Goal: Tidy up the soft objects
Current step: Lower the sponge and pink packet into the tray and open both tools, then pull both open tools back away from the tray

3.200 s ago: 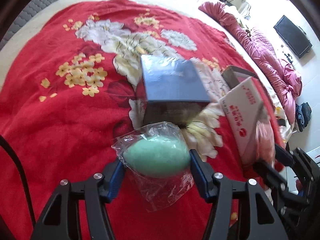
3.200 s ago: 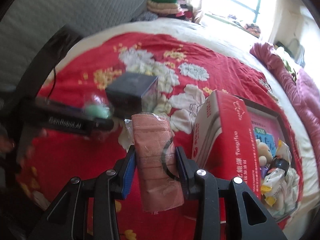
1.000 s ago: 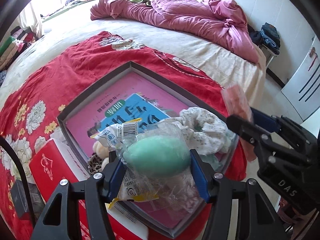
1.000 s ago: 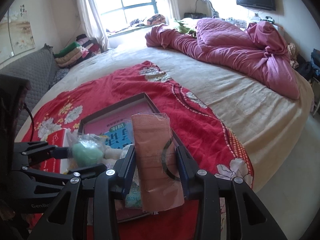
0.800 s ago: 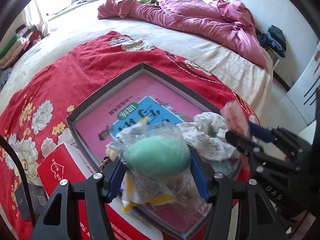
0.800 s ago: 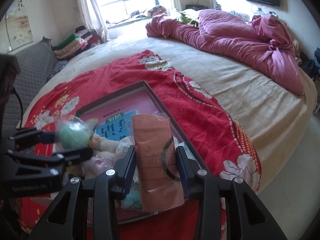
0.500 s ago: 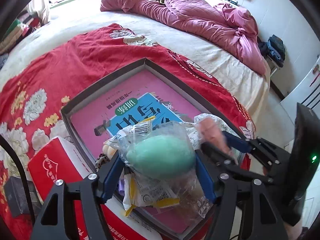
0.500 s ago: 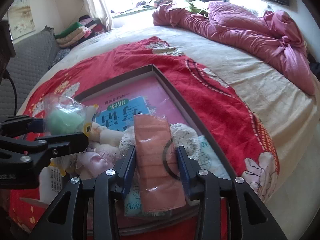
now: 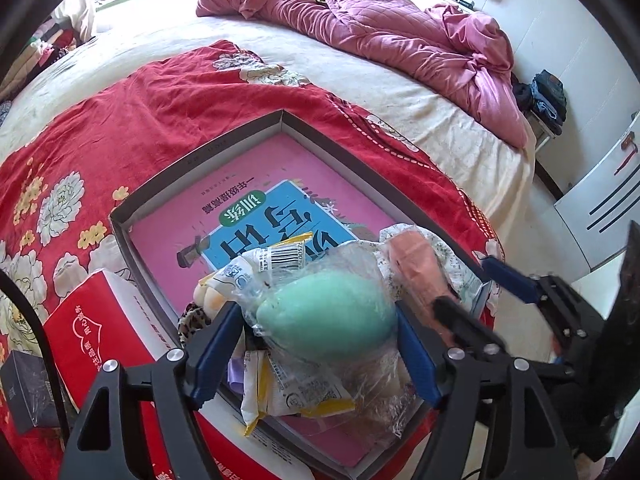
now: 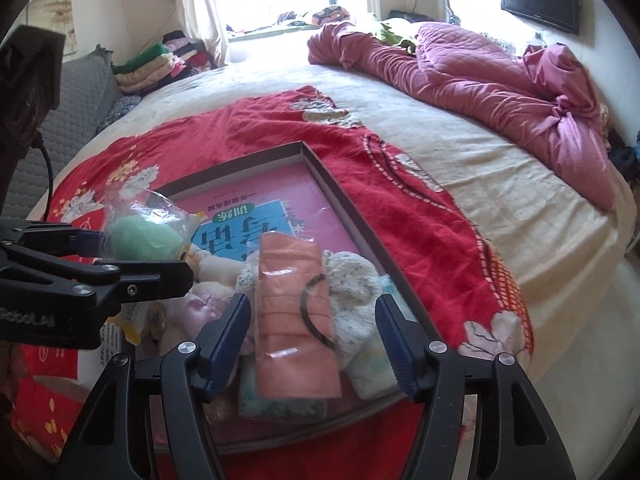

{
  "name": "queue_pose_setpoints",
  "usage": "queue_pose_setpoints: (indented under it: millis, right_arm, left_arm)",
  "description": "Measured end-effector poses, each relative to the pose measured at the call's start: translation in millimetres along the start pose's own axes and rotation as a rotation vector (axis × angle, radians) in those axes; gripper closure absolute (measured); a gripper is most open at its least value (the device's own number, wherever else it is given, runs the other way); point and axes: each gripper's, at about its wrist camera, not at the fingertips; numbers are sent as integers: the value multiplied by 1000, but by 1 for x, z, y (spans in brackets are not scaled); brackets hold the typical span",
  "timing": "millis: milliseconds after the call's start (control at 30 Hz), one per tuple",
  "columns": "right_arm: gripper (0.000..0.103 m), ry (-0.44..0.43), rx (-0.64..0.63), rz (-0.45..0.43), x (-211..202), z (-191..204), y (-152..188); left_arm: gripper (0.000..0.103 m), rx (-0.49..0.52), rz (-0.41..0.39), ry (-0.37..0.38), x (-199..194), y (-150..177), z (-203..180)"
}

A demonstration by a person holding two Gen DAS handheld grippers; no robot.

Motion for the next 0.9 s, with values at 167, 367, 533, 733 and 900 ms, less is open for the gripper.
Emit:
queue_pose_setpoints:
  millis: [167, 367, 533, 733, 900]
  right_arm:
    - [33, 52, 68, -37, -29, -21, 6]
    - [33, 83, 92, -61, -45, -28, 5]
    - [33, 95, 101, -74, -56, -27, 7]
    - [30, 117, 84, -87, -70, -16, 6]
    - [29, 111, 60, -98, -81, -4, 6]
  left_arm:
    - [23, 2, 7, 10, 1, 3, -5]
    - [18, 39, -9, 0, -1, 6, -17]
    - [17, 45, -31, 2, -10, 7, -20]
    - [17, 26, -72, 6, -28, 13, -14]
    - [16, -15, -132, 10, -53, 26, -3]
Point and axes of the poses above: each gripper's, at about its wrist camera, not at the fingertips, and x roughly the way its jaws point, z to its left, y to its underside, and after that the axes turned 13 degrees about -x, right-handed
